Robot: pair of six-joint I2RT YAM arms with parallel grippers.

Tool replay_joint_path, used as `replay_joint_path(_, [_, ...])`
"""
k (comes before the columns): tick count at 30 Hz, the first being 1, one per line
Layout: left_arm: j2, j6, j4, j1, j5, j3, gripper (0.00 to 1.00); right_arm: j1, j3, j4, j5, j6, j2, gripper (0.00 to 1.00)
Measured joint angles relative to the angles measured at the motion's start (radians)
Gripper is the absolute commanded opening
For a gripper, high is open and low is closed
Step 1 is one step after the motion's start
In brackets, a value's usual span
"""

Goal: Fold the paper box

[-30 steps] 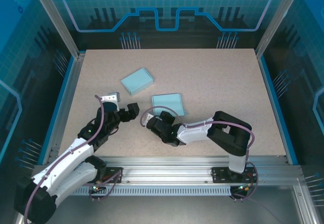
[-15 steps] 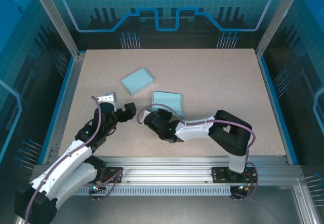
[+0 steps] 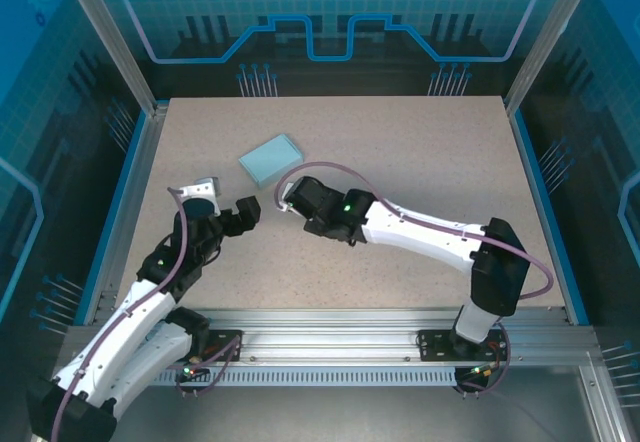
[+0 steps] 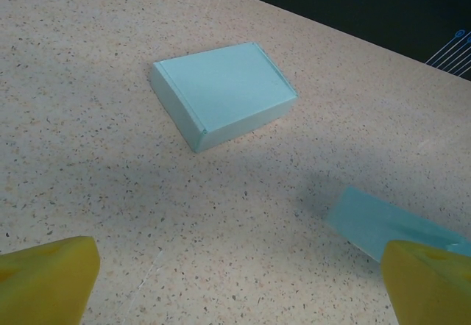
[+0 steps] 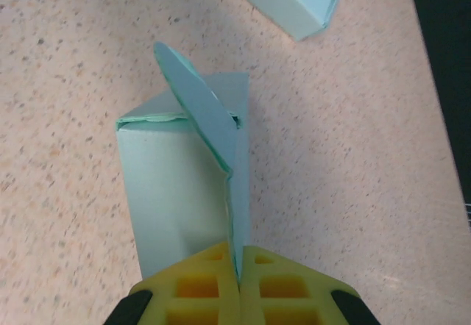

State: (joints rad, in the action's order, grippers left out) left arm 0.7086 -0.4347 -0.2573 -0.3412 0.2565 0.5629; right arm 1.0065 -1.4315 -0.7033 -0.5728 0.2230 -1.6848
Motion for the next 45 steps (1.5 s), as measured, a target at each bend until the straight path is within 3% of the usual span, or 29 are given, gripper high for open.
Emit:
replay_joint_path(8, [0.071,-0.001,0.008,0.042,-0.102,0.005,0.99,-0.129,-0.118,-0.307,0.313,0.058,-0.015,0.0])
replay_joint_path(16, [0.167,-0.012,0.072,0.065,-0.248,0.005,0.99,-0.22,-0.239,-0.449,0.537,0.162,-0.128,0.0])
replay_joint_path(24, [0.235,-0.015,0.153,0.072,-0.309,0.003,0.99,-0.231,-0.33,-0.476,0.555,0.18,-0.25,0.17])
replay_joint_path(33, [0.33,-0.018,0.223,0.078,-0.365,-0.005,0.99,-0.231,-0.334,-0.474,0.543,0.162,-0.257,0.56])
replay_joint_path(41, [0.376,0.045,0.24,0.078,-0.434,0.015,0.99,-0.231,-0.336,-0.435,0.489,0.107,-0.233,0.72])
replay_joint_path(45, [0.397,0.082,0.241,0.078,-0.481,0.058,0.99,-0.231,-0.33,-0.399,0.468,0.038,-0.15,0.74])
